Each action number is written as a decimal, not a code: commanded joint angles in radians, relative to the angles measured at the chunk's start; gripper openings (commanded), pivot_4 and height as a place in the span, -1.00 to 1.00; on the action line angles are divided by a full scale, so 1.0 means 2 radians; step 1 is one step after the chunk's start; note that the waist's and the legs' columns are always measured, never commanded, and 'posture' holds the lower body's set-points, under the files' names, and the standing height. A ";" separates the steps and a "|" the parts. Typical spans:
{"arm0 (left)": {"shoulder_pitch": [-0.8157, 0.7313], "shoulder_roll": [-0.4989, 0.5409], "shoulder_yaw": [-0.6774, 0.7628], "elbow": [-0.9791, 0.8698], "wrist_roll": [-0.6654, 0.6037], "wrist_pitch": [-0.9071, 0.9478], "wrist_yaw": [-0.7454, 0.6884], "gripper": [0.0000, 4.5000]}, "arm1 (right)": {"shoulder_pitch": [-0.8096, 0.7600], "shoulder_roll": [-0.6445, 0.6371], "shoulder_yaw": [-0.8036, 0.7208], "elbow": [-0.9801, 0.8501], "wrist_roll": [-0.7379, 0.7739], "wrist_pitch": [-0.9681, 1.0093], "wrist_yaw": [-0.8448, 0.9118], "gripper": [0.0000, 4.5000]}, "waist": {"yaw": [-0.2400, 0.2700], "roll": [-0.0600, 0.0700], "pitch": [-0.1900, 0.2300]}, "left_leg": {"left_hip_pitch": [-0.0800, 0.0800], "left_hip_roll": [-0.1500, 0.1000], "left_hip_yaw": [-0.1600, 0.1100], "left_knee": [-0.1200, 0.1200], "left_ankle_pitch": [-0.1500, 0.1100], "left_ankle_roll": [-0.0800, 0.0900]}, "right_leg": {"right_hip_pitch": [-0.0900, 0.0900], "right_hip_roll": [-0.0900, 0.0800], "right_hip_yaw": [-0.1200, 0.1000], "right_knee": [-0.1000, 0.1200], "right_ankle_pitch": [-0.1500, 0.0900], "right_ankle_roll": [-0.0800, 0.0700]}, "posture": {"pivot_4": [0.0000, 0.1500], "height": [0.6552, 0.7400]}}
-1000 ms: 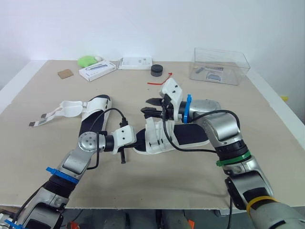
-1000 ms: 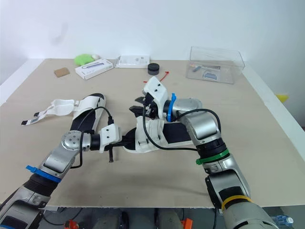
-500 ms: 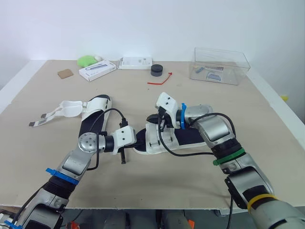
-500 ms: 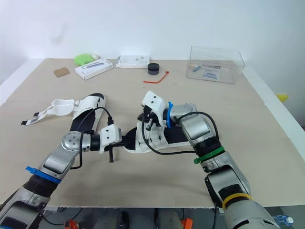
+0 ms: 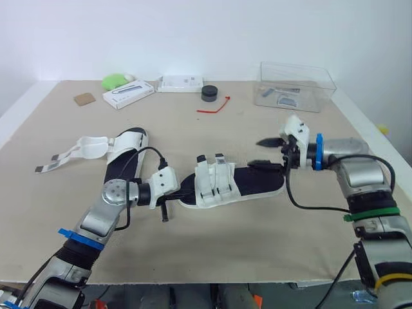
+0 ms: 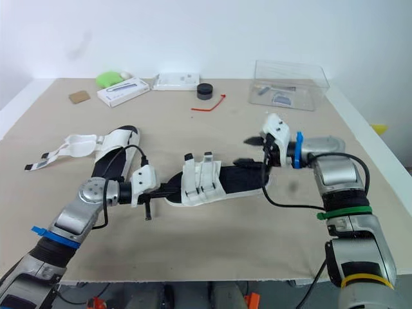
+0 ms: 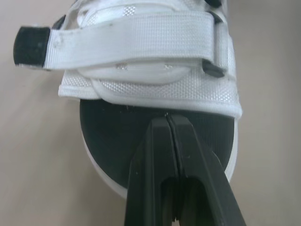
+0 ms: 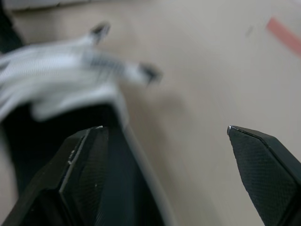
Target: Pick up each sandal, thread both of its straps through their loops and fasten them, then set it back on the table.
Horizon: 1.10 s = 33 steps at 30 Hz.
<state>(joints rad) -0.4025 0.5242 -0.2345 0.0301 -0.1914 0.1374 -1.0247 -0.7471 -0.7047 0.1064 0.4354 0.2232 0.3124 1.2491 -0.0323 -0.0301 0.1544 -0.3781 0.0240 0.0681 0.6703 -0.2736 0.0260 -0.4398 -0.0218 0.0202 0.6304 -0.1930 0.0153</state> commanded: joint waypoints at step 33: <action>0.074 0.083 0.096 -0.155 -0.124 0.072 -0.041 1.00 | -0.034 0.132 0.040 0.091 -0.025 -0.116 0.079 -0.99 | 0.003 0.001 0.002 | -0.004 0.002 -0.002 0.001 -0.001 -0.001 | -0.002 0.004 -0.001 0.000 0.001 -0.004 | 1.00 1.00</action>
<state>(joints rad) -0.2474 0.6875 -0.0611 -0.2598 -0.4376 0.3016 -1.1150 -0.8211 -0.4351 0.1932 0.6515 0.1633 0.0726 1.3937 -0.0271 -0.0289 0.1587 -0.3853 0.0274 0.0639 0.6716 -0.2755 0.0230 -0.4441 -0.0146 0.0190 0.6313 -0.1915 0.0070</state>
